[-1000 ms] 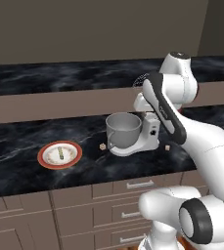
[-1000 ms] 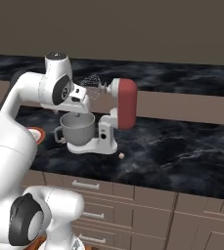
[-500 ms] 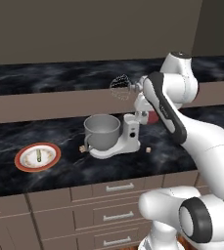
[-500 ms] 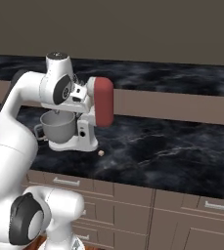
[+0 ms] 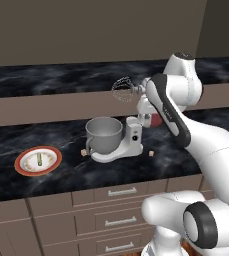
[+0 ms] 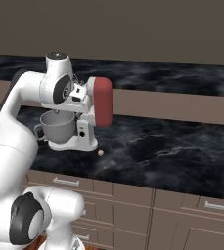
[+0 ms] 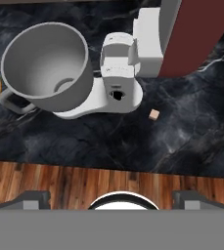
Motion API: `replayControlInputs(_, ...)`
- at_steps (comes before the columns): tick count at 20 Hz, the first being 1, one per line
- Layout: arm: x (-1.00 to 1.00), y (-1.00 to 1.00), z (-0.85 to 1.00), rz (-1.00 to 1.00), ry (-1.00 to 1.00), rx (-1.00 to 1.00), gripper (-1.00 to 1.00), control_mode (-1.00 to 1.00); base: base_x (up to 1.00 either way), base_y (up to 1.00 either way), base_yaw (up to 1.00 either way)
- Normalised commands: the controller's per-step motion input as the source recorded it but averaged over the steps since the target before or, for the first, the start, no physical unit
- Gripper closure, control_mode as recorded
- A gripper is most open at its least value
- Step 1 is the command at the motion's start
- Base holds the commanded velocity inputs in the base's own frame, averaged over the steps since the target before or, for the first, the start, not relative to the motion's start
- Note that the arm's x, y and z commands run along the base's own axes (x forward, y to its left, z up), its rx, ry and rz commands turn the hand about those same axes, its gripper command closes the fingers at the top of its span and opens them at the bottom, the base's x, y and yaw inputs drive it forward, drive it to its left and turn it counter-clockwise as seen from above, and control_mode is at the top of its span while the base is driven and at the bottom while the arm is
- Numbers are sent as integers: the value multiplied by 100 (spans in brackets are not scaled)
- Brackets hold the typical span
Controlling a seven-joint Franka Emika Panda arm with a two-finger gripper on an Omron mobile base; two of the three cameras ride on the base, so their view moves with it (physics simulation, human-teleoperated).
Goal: Add butter and sugar cubes to the stand mixer bowl and then turn on the stand mixer to begin making frosting.
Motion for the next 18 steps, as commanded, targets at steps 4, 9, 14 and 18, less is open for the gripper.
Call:
replayControlInputs(4, -13, 0, 0, 0, 0, -1, -100, -100, 0, 0, 0)
replayControlInputs(9, -34, 1, -5, -6, 0, -11, -100, -100, 0, 0, 0)
replayControlInputs(14, -10, -9, -32, -10, 0, -12, -100, -100, 0, 0, 0)
replayControlInputs(18, 0, -24, -40, -6, 0, -3, -100, -100, 0, 0, 0)
